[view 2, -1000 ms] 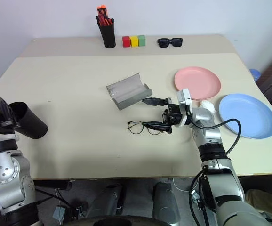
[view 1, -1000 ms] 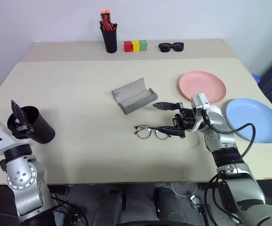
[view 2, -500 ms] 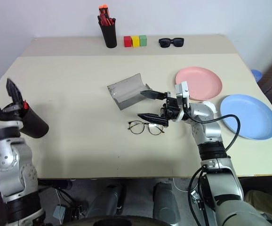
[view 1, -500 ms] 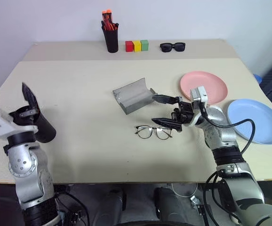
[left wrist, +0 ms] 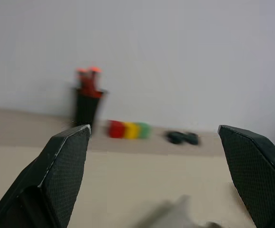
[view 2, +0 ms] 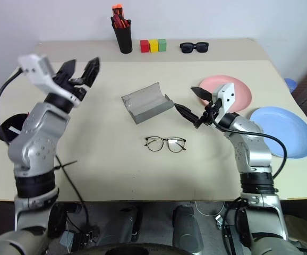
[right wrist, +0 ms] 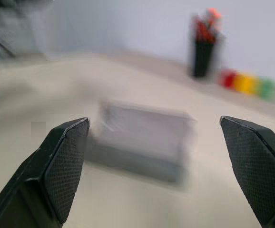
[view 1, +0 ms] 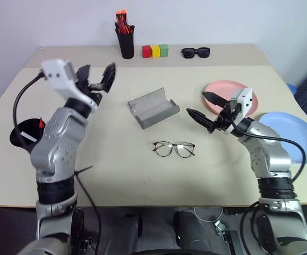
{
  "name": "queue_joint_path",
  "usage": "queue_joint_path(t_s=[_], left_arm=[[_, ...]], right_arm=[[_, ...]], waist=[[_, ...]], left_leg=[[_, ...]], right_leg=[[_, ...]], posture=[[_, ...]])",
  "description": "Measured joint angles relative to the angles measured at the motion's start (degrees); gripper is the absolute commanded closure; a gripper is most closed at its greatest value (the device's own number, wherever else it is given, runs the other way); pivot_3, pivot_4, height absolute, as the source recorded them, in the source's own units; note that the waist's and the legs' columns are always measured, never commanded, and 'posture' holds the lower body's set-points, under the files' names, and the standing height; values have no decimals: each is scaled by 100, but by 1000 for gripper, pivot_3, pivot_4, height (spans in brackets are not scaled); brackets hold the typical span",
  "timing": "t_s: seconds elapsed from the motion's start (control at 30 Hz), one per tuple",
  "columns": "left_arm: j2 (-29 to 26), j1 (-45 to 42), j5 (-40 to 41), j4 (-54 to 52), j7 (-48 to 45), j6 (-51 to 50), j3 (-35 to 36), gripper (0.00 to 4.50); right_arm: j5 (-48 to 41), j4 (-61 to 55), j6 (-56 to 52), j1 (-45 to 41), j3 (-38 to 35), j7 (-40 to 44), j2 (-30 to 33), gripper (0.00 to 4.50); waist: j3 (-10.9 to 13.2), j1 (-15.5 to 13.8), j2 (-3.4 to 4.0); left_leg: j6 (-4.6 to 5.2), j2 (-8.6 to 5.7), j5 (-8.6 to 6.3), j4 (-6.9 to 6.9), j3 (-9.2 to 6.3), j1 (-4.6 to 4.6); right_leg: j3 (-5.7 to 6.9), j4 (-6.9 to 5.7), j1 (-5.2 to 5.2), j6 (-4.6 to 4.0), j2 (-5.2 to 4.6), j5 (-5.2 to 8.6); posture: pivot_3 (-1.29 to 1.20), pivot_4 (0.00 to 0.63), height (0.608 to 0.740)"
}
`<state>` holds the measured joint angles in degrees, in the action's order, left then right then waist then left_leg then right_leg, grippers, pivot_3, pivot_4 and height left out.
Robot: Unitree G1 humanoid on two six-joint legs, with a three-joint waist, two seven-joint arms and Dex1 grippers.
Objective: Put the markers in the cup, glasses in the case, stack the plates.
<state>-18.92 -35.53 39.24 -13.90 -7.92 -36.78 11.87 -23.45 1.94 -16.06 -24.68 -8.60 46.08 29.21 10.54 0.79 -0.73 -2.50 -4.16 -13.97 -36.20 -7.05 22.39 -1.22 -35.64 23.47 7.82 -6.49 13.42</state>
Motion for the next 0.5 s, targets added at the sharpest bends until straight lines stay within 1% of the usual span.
queue_joint_path(t_s=[0.07,0.13,0.2,0.27,0.37,0.43,0.5], left_arm=[[-31,-266,137,331,-215,-363,-106,73],[-184,-509,130,774,-320,-834,-262,73],[-482,-705,-59,1322,-579,-1069,-479,73],[-850,-923,-439,1784,-895,-1167,-869,73],[-1264,-1252,-885,2235,-1649,-1135,-1453,73],[-1521,-1549,-1267,2585,-2375,-844,-1968,73],[-1584,-1775,-1611,2937,-2920,-449,-2241,73]], right_arm=[[-70,-257,-476,115,-120,-185,159,0],[-144,-458,-718,224,-134,-222,289,0],[-175,-725,-972,404,-133,-214,489,0],[-187,-886,-1183,565,-130,-184,709,0],[-239,-1044,-1399,763,-145,-146,869,0],[-270,-1184,-1399,942,-158,-113,881,0],[-269,-1262,-1380,1117,-181,-81,908,0]], waist=[[0,42,0],[2,49,2],[5,43,1],[10,18,-5],[14,-2,-14],[15,-25,-15],[16,-18,-14]], left_leg=[[1,3,0,7,6,-4],[1,5,0,10,4,-4],[2,6,0,10,5,-3],[2,4,0,5,5,2],[5,3,-2,5,6,5],[6,3,-2,7,5,6],[10,3,-5,10,7,8]], right_leg=[[-3,1,2,0,2,0],[-2,-1,4,0,6,0],[-2,-3,6,0,6,1],[-2,5,4,0,6,0],[-1,20,-1,1,5,0],[0,24,-1,1,4,0],[-1,33,-2,2,2,0]], posture=[[0,150,740],[0,150,740],[0,150,740],[0,150,740],[0,150,740],[0,150,740],[0,150,740]])
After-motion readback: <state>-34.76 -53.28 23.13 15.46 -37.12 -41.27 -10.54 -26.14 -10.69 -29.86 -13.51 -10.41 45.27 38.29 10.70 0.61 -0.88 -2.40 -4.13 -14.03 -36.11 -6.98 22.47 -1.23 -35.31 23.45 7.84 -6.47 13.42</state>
